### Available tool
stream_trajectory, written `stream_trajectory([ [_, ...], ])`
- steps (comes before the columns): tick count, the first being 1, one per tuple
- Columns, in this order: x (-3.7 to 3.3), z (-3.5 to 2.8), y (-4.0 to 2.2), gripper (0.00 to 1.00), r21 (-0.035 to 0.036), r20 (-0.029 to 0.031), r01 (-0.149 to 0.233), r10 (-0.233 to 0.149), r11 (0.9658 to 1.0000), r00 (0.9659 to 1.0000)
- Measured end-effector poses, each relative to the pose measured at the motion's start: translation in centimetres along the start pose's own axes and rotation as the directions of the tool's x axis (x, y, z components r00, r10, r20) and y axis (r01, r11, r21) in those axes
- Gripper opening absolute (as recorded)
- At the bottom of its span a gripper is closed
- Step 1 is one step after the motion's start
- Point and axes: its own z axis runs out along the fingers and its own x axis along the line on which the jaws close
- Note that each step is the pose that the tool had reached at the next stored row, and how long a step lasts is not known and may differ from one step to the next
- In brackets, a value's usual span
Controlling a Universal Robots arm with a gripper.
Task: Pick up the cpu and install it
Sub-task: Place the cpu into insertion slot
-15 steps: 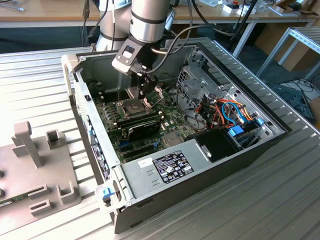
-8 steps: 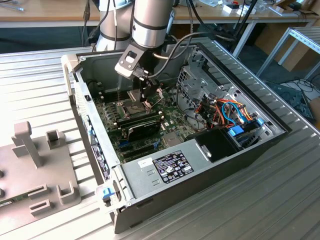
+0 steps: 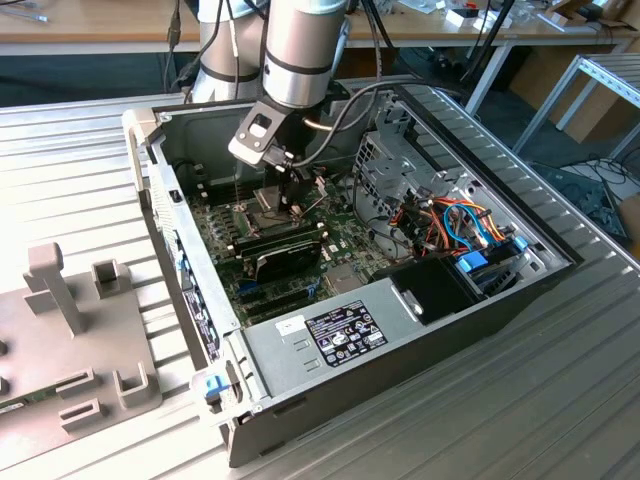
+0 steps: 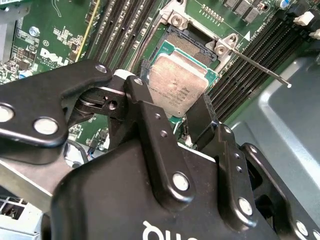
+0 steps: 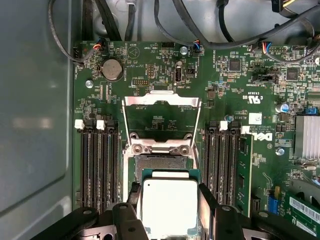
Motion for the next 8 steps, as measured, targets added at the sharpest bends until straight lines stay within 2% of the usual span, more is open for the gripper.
stream_trajectory([
  [4, 0.22, 0.27, -0.05, 0.55, -0.0001, -0.0002, 0.0, 0.0, 1.0, 1.0],
  [8, 0.67, 1.56, -0.17, 0.55, -0.0001, -0.0001, 0.0, 0.0, 1.0, 1.0],
])
